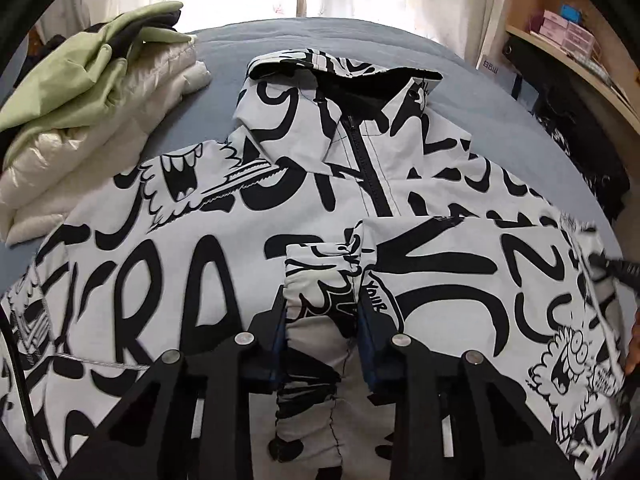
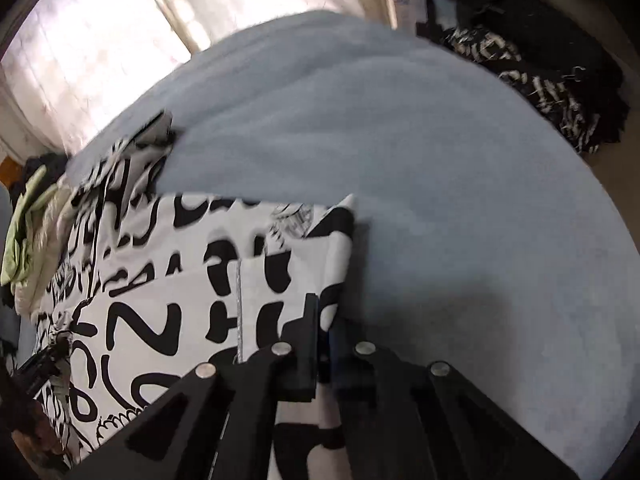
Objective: Fold large clothes
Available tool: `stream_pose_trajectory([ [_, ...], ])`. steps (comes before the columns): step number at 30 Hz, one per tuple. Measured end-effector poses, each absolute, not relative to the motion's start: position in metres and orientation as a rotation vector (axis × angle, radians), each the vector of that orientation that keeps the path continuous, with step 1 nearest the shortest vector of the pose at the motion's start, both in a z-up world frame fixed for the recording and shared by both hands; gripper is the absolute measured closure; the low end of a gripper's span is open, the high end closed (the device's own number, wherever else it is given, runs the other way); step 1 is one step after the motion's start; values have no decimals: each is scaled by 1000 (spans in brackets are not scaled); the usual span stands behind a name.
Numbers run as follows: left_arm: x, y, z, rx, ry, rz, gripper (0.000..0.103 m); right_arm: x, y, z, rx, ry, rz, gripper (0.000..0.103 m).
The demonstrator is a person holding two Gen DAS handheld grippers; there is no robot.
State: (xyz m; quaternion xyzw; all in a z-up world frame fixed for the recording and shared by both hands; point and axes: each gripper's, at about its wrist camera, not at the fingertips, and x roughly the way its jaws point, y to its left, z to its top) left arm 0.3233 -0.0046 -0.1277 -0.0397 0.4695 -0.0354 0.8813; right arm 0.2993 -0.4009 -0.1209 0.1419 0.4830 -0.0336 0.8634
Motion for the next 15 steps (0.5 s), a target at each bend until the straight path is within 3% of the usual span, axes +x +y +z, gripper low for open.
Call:
stream_pose_trajectory([
  [5,322,-6,-141,-77,1021,-37,67,296,-399,-118,289,1078,-95,83],
  [8,310,3,-130,-71,1032,-37,50,276,-384,-91,223,1048,-68,72],
  [11,289,16,-112,-51,982,14,48,243,-364,-62,166,997,-30,63],
  [15,261,24,-92,-57,938,42,48,201,-328,-48,121,992,23,62],
])
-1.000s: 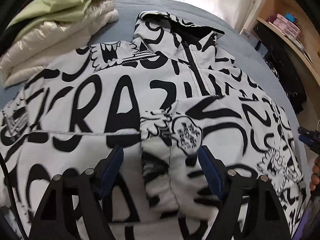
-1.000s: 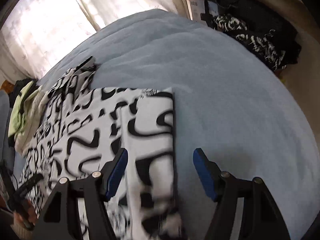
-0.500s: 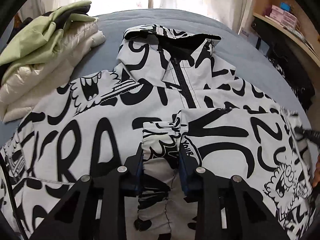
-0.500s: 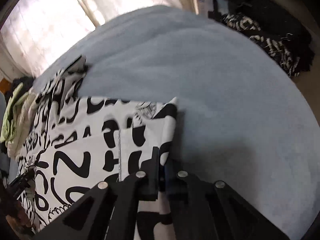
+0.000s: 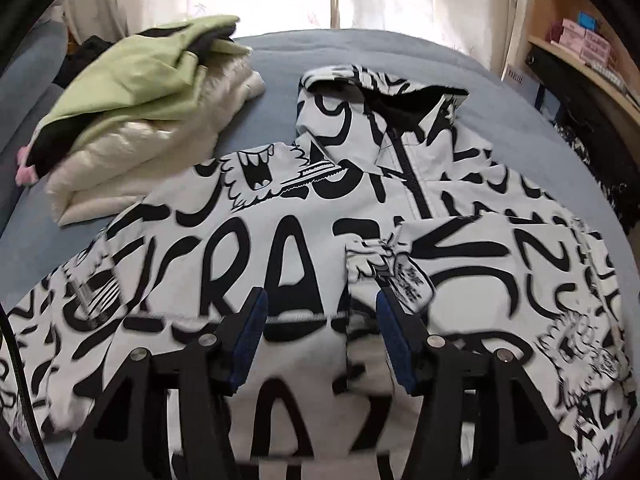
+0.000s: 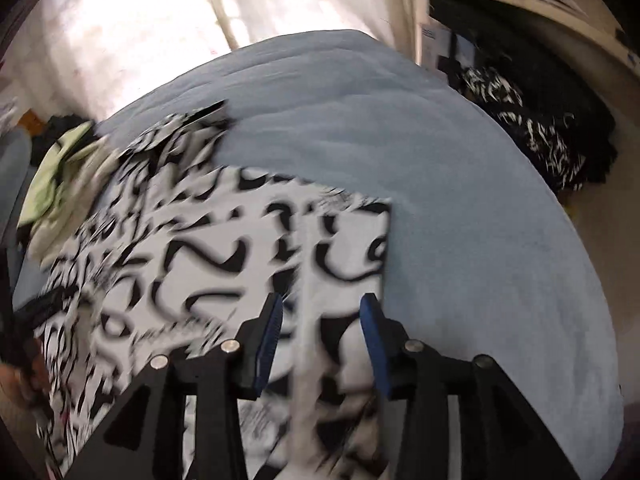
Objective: Fold large clothes
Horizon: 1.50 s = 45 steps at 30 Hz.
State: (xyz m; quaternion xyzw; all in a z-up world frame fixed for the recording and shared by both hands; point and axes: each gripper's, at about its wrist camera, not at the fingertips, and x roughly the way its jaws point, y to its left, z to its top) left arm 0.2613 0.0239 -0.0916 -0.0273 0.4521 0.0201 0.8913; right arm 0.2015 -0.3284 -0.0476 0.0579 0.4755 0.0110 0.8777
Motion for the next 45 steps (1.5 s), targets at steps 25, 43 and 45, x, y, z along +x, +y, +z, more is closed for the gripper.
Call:
stream_pose_trajectory([
  [25,222,-83,-139,86,1038,-69,51,148,-325,-110,299,1067,-89,103],
  [43,176,-75,-88,87,978,-48,51,125,-281,-76,299,1068,-82,83],
  [45,166,-73,-82,88,969,-44,51,118,-278,-73,304,1069,-85,78],
])
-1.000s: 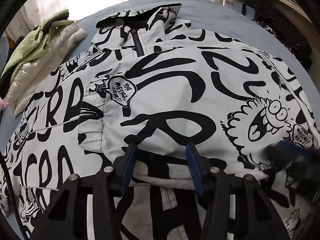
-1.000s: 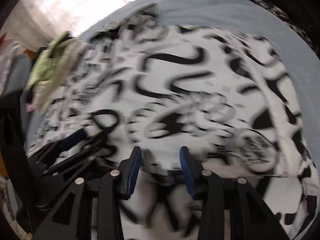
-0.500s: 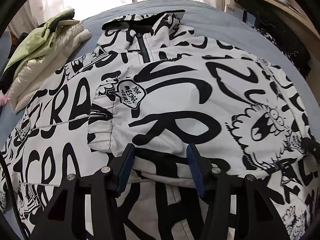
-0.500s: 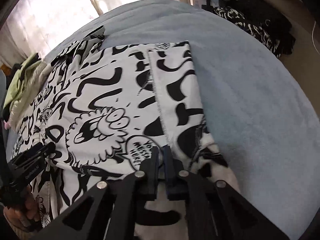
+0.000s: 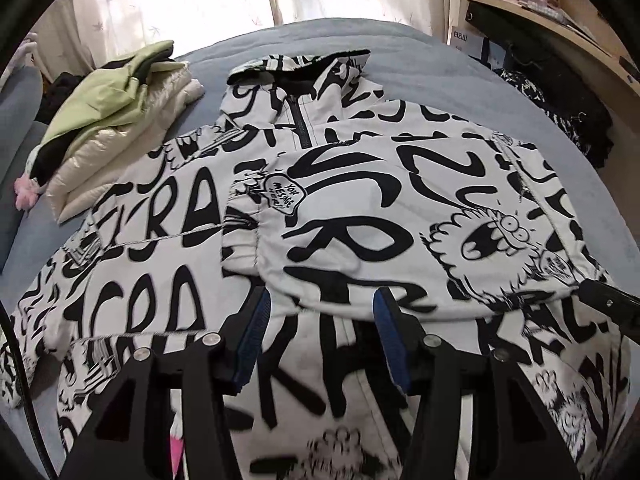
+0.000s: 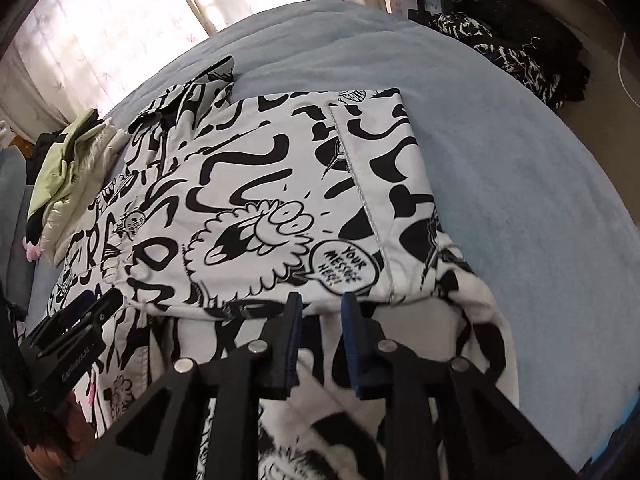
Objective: Fold large clothes
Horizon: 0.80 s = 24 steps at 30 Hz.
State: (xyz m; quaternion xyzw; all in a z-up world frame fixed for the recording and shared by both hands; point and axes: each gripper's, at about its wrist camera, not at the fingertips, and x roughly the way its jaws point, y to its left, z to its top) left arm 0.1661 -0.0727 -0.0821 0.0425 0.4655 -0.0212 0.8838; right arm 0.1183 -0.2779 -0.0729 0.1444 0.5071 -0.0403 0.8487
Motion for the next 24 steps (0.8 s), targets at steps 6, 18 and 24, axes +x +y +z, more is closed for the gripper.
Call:
stream_pose_trajectory([
  [6,131,-58,-66,53,964,-40,51,97,-263,-66,315,1070,-60,74],
  [18,65,-17,-37,19,943,-22,51,50,-212,-39,210,1038,21,73],
  [24,35,17,-22,-10,907,14,49,34,-181,-28,137,1030,51,68],
])
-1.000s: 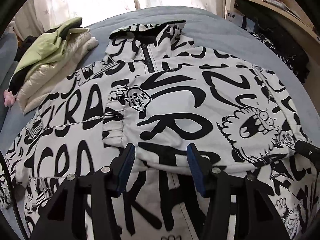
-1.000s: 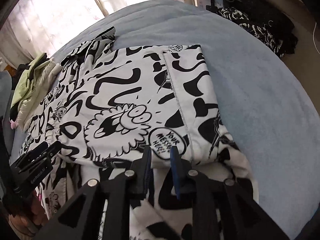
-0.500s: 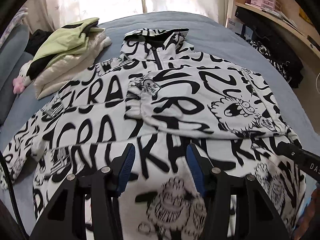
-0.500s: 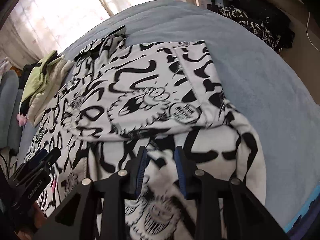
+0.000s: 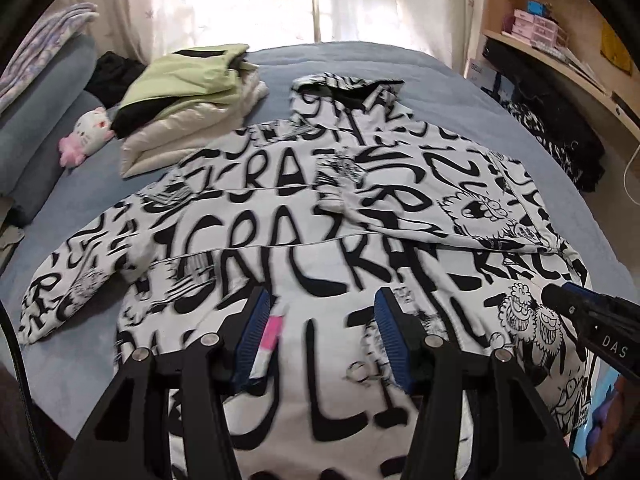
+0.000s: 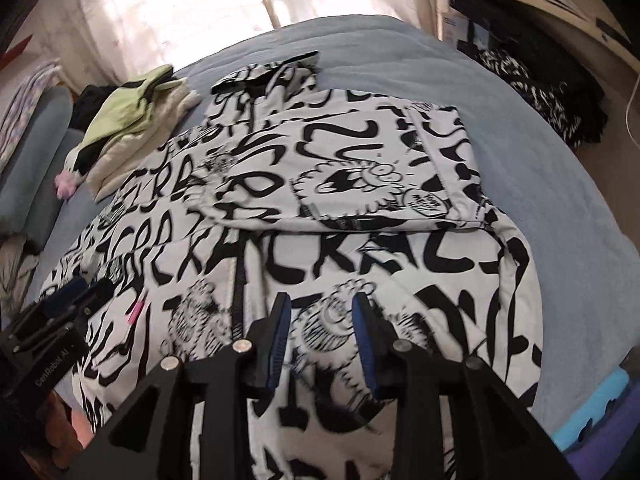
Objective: Fold large clothes
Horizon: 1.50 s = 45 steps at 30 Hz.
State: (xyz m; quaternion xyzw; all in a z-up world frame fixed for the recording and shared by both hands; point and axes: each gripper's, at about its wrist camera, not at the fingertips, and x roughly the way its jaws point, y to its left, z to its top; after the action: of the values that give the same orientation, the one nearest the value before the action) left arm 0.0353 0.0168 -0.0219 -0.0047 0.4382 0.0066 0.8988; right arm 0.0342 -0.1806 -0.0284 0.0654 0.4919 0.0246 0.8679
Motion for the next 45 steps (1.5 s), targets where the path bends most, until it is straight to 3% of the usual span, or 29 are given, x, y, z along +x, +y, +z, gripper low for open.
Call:
stream_pose_trajectory([
  [14,-8,127,-8,-111,845,91,48,19,-74,7,30,934,168,67],
  [25,-26,230,-25,-295,827,108,36,28,29,13,-34,880,287,67],
  [28,-29,264,-35,-373,816,108,29,37,62,7,-59,882,315,67],
  [45,-24,428,-125,-865,767,48,29,94,235,-48,-230,893,473,66],
])
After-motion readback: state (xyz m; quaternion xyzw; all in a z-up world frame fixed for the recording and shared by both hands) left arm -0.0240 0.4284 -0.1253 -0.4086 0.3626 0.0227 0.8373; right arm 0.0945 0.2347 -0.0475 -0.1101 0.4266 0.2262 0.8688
